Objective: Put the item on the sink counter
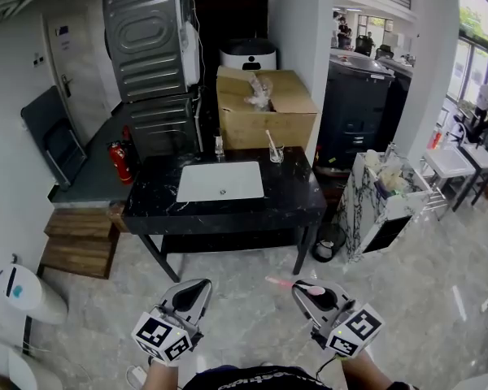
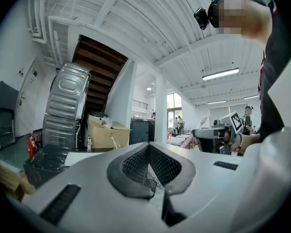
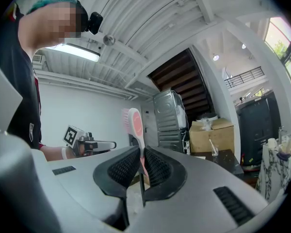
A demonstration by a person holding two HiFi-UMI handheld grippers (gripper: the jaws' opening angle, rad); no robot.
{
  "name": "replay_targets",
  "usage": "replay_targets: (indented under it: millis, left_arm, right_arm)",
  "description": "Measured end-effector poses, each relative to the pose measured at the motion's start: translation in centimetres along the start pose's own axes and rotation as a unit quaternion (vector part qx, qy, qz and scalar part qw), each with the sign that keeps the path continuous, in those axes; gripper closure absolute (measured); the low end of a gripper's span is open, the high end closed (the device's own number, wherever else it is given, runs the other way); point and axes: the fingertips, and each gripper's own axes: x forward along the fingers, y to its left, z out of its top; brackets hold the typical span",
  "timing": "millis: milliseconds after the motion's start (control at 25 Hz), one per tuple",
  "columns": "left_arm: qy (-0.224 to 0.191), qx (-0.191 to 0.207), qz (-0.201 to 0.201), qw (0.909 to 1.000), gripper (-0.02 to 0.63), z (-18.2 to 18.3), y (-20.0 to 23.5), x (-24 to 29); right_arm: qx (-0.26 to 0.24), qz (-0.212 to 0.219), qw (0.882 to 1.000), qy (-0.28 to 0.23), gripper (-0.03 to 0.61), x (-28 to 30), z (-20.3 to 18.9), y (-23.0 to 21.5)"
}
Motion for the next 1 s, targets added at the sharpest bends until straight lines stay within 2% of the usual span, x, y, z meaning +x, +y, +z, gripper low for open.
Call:
replay_targets:
  millis: [240, 480, 640, 800, 1000]
  left_arm:
    - [0.003, 0.007, 0.004, 1.0, 0.6, -0.5, -0.7, 2.3]
    - [0.006, 0.004, 0.014, 0.9999, 0.601, -1.4, 2.1, 5.1]
    - [0.005, -0.008, 0.01, 0.9999, 0.6, -2.6, 6.5, 8.5]
    - [-0.007, -0.024, -0.002, 0.9997, 0.6, -2.5, 12.6, 13.8]
    - [-0.02, 0.002, -0.027, 0.9994, 0.6, -0.5, 21.0, 19.9]
  right_arm:
    - [0.001, 0.012, 1.0, -0.001, 0.518, -0.2, -0.6, -2.6]
    - [0.01, 0.004, 1.0, -0.005, 0.518, 2.6, -1.2, -6.1]
    - [0.007, -0.001, 1.0, 0.004, 0.518, 6.9, -2.0, -9.1]
    - [0.006, -0.022, 1.0, 0.011, 0.518, 12.1, -1.6, -13.1]
    - [-0.006, -0.036, 0.999, 0.016, 0.518, 21.2, -0.4, -18.1]
